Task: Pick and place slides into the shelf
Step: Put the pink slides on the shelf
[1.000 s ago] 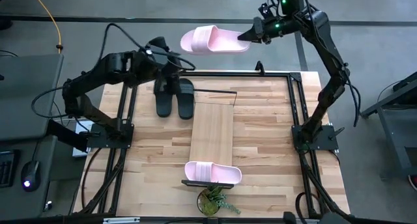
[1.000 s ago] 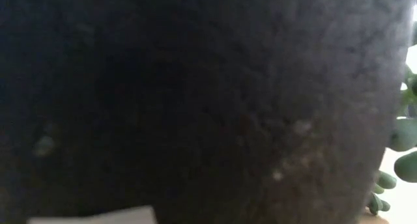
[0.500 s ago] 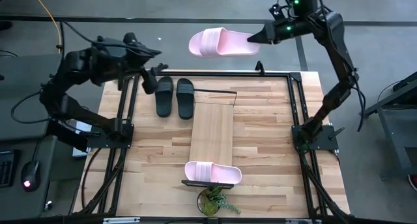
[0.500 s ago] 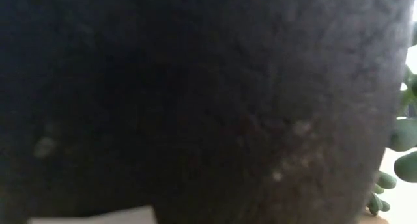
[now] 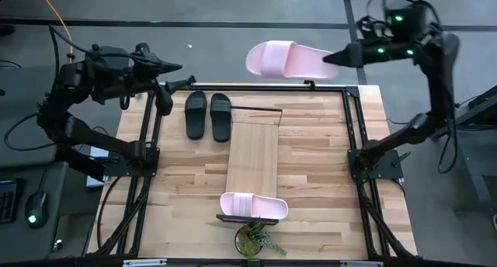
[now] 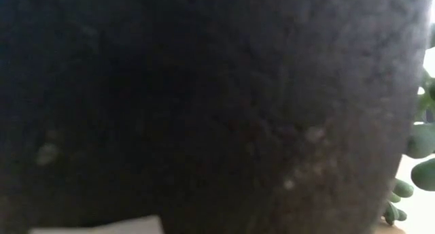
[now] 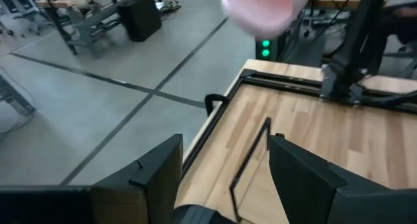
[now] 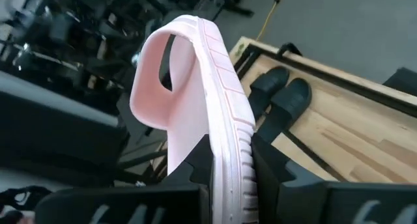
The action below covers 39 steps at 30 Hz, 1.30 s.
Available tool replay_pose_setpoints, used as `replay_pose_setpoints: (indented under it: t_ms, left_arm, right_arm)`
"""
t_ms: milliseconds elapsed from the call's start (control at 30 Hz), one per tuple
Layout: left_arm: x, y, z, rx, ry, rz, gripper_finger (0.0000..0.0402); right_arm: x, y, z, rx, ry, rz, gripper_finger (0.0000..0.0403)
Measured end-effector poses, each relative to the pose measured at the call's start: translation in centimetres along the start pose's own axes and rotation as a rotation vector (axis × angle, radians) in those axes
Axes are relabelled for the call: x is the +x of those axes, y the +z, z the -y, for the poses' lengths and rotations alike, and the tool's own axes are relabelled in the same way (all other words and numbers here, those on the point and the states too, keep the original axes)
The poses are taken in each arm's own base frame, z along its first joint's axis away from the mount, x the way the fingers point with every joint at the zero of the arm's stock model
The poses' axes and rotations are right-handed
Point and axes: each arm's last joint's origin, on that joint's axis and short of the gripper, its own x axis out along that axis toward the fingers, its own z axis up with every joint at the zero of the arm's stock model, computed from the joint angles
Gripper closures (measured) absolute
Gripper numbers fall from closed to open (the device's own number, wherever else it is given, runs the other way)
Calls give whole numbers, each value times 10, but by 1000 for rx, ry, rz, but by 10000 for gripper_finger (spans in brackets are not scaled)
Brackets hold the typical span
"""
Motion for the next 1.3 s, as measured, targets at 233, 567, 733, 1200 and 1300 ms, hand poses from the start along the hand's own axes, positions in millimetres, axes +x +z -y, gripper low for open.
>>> replay_pose_setpoints:
  t_ms: [233,567,733,1200,1300]
  left_arm:
    - [2,-38,2,-98,-18,31,193]
    - [0,-82,5,-250,-117,143,193]
    - [-1,-82,4,-258,-117,150,192]
    - [10,-78,8,-246,-114,140,193]
    - [11,-76,9,-236,-114,161,192]
  right_arm:
    - [-41,-27,-16,18,-5,64,367]
    - [-87,-60,-27,23,37,117,367]
    - [-113,-83,-26,28,-10,158,367]
    - [-156,-132,-23,3,-21,259,367]
    - [-151,-146,-12,23,-56,245,367]
